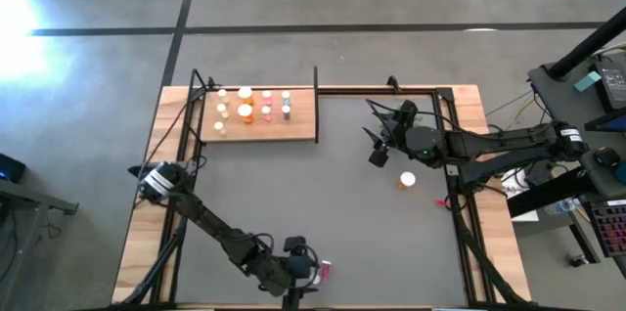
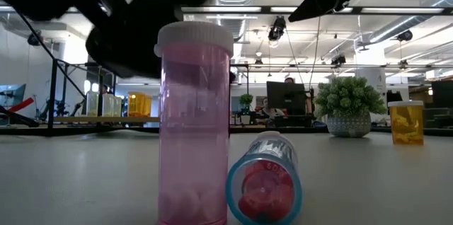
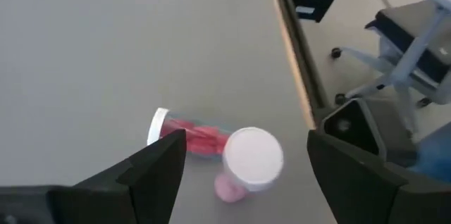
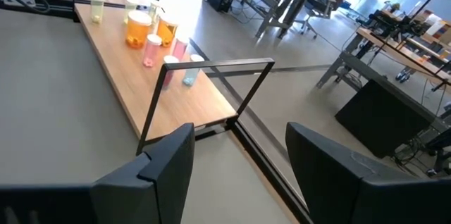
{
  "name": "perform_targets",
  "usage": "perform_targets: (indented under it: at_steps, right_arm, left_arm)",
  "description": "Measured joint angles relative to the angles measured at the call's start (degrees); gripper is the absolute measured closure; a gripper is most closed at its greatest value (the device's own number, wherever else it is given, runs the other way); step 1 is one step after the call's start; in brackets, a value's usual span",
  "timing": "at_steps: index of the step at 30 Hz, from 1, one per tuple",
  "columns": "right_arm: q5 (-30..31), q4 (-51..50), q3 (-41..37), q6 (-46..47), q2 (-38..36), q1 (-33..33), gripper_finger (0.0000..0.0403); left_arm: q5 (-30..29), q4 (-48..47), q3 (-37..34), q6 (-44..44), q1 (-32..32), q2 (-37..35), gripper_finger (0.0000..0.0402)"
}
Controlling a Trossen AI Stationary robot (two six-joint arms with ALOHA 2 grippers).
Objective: Pick and place medicine bottles onto shelf by color
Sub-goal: Put the pink pill bottle on the shelf aligned with the other pink bottles
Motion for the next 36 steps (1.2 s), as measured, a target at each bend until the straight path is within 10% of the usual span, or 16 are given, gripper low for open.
perform_targets:
  at_steps: [36]
  right_arm:
    - [-0.01,-0.07,0.00,0.00,0.00,0.00,0.0188]
  left_arm:
    - [-1.63,0.40,4.41,-0.18,-0.46,2.99,0.0304]
